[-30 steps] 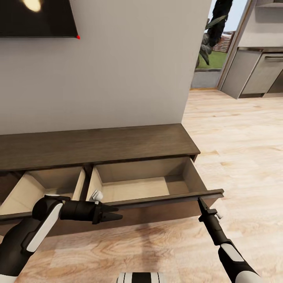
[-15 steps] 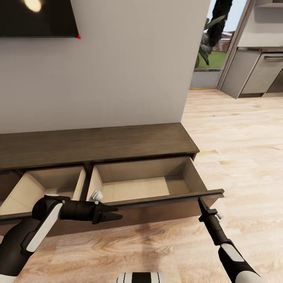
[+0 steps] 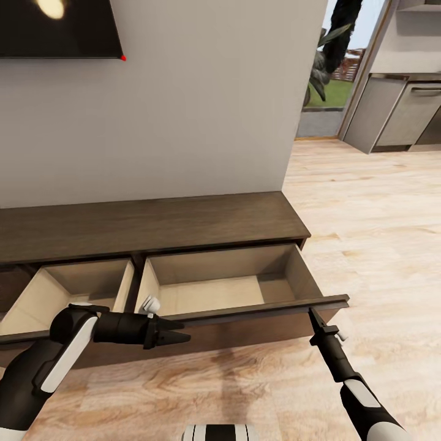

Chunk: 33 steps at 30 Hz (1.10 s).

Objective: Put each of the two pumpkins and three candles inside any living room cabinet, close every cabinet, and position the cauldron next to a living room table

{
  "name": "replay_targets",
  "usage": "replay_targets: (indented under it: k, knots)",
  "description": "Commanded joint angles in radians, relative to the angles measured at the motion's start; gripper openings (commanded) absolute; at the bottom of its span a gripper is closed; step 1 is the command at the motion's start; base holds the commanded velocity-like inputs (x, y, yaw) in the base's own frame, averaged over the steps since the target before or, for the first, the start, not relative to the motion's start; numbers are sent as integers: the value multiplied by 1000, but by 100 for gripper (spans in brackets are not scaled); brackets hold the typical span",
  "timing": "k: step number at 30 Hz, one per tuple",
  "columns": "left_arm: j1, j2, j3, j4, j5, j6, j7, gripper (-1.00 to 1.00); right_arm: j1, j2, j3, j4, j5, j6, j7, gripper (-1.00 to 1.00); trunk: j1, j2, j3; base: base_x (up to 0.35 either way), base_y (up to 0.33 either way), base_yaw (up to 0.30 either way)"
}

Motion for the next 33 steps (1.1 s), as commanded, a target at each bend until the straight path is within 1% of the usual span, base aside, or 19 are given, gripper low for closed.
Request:
replay_targets:
  k: [1, 25, 33]
  knots:
    - [-1, 0, -1, 0, 1, 4, -2, 100, 0, 0, 65, 2, 1, 14, 8, -100, 0, 0, -1, 0, 0, 0]
    - [-1, 0, -2, 0, 1, 4, -1, 100, 0, -3, 65, 5, 0, 13, 7, -100, 0, 0, -1, 0, 0, 0]
    - [-1, 0, -2, 0, 1, 4, -1, 100, 0, -3, 65, 5, 0, 12, 7, -100, 0, 0, -1, -73, 0, 0]
